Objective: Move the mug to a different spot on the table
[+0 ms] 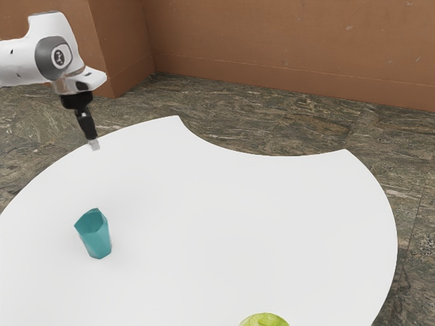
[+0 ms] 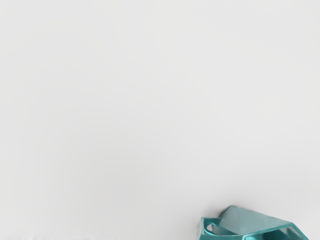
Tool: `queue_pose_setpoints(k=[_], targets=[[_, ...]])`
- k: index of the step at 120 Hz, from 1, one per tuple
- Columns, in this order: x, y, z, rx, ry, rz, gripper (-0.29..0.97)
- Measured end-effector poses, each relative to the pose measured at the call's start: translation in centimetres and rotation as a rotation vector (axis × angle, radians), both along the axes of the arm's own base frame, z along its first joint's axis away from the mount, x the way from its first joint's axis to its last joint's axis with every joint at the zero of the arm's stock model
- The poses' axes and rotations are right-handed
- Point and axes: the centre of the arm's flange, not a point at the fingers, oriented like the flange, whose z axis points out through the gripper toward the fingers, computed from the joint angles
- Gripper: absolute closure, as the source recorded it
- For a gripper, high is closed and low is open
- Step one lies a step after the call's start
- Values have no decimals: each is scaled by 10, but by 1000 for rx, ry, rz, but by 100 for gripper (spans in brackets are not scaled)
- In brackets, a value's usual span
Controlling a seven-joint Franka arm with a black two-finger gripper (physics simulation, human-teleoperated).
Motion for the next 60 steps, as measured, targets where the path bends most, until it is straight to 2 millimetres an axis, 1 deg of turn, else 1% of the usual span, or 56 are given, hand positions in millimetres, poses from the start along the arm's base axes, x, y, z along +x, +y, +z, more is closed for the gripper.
queue_pose_setpoints(k=[23, 32, 48, 60], targets=[[2, 2, -14, -19, 48, 328, 0], [2, 1, -31, -27, 89, 453, 0], [-11, 16, -55, -42, 156, 688, 0], [-17, 20, -82, -41, 204, 822, 0]])
